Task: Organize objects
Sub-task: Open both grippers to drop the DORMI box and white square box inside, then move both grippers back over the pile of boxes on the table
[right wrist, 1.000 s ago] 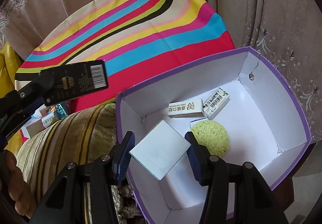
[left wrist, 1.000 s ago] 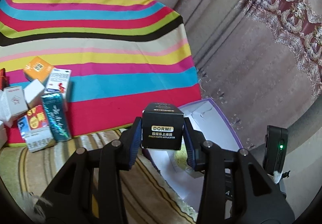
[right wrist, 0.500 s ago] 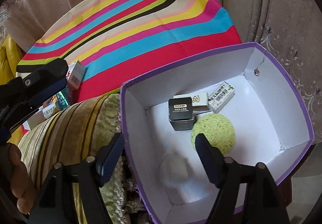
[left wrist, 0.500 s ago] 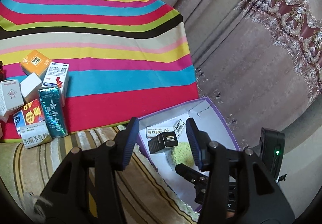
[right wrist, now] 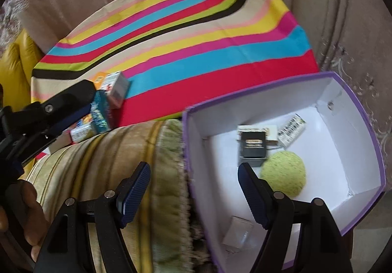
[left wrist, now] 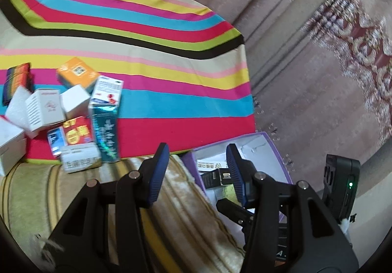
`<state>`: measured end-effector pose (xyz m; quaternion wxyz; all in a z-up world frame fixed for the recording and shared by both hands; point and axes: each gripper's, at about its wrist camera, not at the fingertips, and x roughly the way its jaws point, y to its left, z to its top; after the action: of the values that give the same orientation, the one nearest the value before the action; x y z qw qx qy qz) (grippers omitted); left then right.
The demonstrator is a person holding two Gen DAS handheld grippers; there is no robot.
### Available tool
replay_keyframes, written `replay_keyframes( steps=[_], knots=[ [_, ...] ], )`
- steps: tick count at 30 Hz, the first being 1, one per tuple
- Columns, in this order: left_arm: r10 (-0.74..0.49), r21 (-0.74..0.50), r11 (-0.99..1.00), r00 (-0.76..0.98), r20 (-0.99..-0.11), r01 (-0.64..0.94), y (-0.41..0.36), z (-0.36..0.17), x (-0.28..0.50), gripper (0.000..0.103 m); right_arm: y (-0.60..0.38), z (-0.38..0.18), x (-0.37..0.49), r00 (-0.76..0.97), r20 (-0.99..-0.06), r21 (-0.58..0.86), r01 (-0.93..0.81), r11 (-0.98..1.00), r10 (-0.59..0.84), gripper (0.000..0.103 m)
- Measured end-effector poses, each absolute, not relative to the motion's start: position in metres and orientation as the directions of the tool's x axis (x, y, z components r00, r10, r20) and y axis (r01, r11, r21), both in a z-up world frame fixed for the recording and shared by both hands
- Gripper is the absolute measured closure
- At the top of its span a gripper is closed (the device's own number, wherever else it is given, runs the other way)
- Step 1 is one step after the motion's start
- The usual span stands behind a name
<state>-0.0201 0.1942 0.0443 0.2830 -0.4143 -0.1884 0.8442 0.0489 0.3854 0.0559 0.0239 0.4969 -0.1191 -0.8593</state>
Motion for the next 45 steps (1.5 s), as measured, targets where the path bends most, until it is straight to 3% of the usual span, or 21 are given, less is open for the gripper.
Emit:
replay_keyframes(
  steps=[13,22,34,45],
  knots=[
    [0.555,-0.594,-0.788,-0.604,-0.572,-0.162,0.105,0.046,-0.007,0.040,0.341,0.061,0.037,-0.485,-0.855,0.198,0.020,-0.980,-0.183,0.028],
    [0.460,-0.555,-0.830,-0.640,-0.616,-0.062,0.052,0.041,0.006,0.032,0.325,0.063,0.032,-0.480,-0.857,0.185,0.055,-0.981,-0.189,0.026],
    [0.332,-0.433,-0.901,-0.628,-0.704,0.008,0.010,0.033,0.006,0.014,0.302,0.063,0.019,-0.472,-0.856,0.185,0.098,-0.978,-0.210,0.026],
    [0.267,-0.289,-0.956,-0.537,-0.800,-0.045,0.006,0.017,-0.016,0.009,0.277,0.064,0.006,-0.467,-0.853,0.182,0.153,-0.971,-0.234,0.026]
  ],
)
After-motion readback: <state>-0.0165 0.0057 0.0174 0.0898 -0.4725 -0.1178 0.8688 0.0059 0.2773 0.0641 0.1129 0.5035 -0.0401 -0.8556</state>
